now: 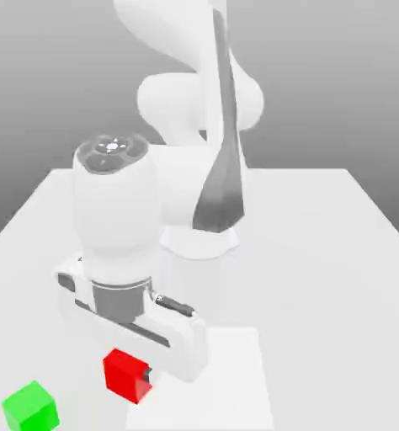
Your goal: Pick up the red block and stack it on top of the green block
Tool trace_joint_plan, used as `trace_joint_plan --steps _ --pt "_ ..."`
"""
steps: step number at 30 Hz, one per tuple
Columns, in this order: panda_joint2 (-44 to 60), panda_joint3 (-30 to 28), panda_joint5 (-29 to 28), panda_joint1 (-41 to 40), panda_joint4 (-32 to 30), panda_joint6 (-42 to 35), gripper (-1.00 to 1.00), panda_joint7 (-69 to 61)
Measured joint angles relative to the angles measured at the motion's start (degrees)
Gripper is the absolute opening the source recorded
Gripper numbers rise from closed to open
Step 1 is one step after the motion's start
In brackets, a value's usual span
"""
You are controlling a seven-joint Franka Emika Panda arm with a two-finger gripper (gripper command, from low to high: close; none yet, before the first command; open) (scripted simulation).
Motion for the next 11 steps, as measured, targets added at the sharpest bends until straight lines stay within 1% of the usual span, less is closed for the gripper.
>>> trace_joint_plan --steps 3,7,8,11 --pt "0.66 -2.73 1.37 -4.02 3.49 -2.71 -1.0 -1.71" --pt "7.31 -2.91 2.79 -5.64 4.84 2.6 -1.0 -2.93" --pt "8.63 -2.79 3.0 -5.78 4.94 3.82 1.0 -3.09" --pt "8.63 -2.79 3.0 -5.78 4.94 3.82 1.0 -3.09"
